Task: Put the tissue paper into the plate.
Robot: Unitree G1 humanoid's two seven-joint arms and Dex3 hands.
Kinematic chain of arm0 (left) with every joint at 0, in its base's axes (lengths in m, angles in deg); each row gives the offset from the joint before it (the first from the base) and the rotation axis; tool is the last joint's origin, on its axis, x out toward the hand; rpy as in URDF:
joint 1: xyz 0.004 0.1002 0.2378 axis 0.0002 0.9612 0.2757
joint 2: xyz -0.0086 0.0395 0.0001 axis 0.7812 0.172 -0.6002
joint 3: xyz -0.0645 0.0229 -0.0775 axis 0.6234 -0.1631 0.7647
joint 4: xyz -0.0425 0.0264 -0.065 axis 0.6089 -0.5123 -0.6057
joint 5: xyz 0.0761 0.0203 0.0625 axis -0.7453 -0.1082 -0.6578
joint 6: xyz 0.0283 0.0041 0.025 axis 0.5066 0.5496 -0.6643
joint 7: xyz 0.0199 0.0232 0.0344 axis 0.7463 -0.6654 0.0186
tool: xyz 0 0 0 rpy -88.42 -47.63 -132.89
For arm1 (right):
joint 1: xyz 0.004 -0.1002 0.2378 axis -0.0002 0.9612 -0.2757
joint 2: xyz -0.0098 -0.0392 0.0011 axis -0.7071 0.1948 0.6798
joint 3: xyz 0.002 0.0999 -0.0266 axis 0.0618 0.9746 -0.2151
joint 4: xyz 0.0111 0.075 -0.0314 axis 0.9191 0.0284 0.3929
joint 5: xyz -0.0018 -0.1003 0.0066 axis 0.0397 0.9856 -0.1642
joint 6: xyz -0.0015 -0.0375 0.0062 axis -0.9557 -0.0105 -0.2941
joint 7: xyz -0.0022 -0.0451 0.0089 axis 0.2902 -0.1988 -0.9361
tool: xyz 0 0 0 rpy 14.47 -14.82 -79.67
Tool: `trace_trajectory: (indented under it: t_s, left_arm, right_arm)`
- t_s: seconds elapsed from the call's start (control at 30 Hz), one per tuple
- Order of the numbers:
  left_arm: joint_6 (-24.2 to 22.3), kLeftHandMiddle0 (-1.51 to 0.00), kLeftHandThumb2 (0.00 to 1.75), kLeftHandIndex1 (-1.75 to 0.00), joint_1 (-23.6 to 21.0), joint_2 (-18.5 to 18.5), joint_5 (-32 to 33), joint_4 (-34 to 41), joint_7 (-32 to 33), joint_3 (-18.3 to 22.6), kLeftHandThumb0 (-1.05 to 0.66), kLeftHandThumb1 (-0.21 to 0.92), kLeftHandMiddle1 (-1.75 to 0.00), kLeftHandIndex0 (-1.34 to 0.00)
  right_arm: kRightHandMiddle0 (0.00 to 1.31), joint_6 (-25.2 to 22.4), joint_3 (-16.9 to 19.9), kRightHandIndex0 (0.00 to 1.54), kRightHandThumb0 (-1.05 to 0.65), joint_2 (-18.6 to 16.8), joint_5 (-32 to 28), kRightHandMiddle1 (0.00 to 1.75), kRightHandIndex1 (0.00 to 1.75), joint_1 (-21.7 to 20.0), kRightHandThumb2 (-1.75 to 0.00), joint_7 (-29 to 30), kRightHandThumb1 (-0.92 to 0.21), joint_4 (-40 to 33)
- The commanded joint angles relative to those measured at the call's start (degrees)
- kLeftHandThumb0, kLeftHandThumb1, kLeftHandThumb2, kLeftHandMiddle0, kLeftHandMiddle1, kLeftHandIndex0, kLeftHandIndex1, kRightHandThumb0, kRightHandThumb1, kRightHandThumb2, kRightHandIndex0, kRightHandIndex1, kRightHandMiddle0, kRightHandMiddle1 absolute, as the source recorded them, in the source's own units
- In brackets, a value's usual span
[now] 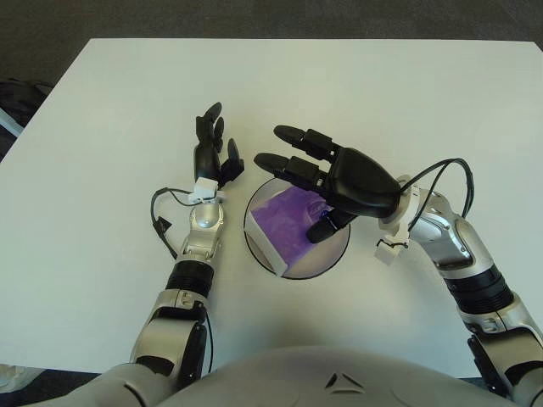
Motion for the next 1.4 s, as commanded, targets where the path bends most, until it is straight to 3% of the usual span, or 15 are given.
trace_trajectory:
  t_s: [0.0, 0.27, 0.47, 0.63, 0.77, 0.87, 1.0, 1.13, 1.33, 1.37]
  left_arm:
    - [-0.8, -0.35, 0.9, -0.77, 8.1, 0.9, -2.2, -8.3, 0.1, -0.2, -0.76, 0.92, -0.01, 0.0]
    - [-3.0, -0.34, 0.88, -0.75, 7.1, 0.5, -1.3, -8.9, 0.1, 0.3, -0.76, 0.92, -0.01, 0.0]
    - [-4.3, -0.32, 0.86, -0.74, 6.8, 0.7, -1.3, -9.5, 0.3, 0.3, -0.74, 0.92, 0.0, 0.0]
    - [-7.6, -0.33, 0.85, -0.74, 9.7, -1.0, -1.8, -1.0, 0.4, -0.9, -0.73, 0.92, -0.01, 0.0]
    - [-7.8, -0.35, 0.84, -0.75, 9.6, -0.9, -0.7, -1.2, -0.4, -0.4, -0.73, 0.92, -0.01, 0.0]
    - [-8.1, -0.36, 0.83, -0.76, 9.9, -1.2, -0.2, -0.5, -0.5, -0.1, -0.72, 0.92, -0.02, 0.0]
    - [-8.3, -0.37, 0.81, -0.76, 10.3, -1.3, -0.1, 0.0, -0.7, 0.1, -0.71, 0.92, -0.02, 0.0]
    - [-8.9, -0.38, 0.81, -0.77, 10.8, -1.3, -0.2, 0.9, -0.8, 0.1, -0.7, 0.92, -0.02, 0.0]
    - [-9.3, -0.38, 0.81, -0.76, 11.4, -1.4, -0.1, 1.8, -1.2, 0.2, -0.71, 0.92, -0.02, 0.0]
    - [-9.3, -0.38, 0.81, -0.76, 11.4, -1.4, -0.1, 1.9, -1.2, 0.2, -0.71, 0.92, -0.02, 0.0]
  right_arm:
    - [0.0, 0.4, 0.1, 0.0, -1.05, 0.8, 0.5, 0.0, 0.0, -0.7, -0.82, -0.5, -0.92, -0.6]
    - [0.0, -0.9, 0.0, 0.0, -1.05, 0.1, -3.1, 0.0, 0.0, -3.1, -0.8, -1.0, -0.92, 2.4]
    - [0.0, -7.3, -0.5, 0.0, -1.05, -0.9, -14.0, 0.0, 0.0, -5.4, -0.76, -6.4, -0.92, 5.3]
    - [0.0, -10.5, 0.9, 0.0, -1.05, -2.0, -19.3, 0.0, 0.0, -8.2, -0.8, -8.2, -0.92, 10.4]
    - [0.0, -12.7, 3.0, 0.0, -1.05, -3.2, -24.5, 0.0, 0.0, -9.7, -0.82, -8.8, -0.92, 13.3]
    - [0.0, -13.9, 7.4, 0.0, -1.05, -5.8, -26.0, 0.0, 0.0, -8.5, -0.79, -3.2, -0.92, 19.3]
    - [0.0, -11.3, 8.9, 0.0, -1.05, -9.9, -24.1, 0.0, 0.0, -9.1, -0.77, 3.5, -0.92, 27.0]
    - [0.0, -6.0, 11.1, 0.0, -1.05, -17.8, -21.3, 0.0, 0.0, -10.0, -0.8, 16.9, -0.92, 33.8]
    - [0.05, -1.0, 14.1, 0.04, -0.98, -21.6, -21.3, 0.04, 0.02, -8.6, -0.88, 26.3, -0.92, 42.3]
    - [0.03, -0.6, 14.4, 0.06, -0.96, -21.9, -21.5, 0.12, 0.02, -8.6, -0.9, 27.1, -0.92, 43.3]
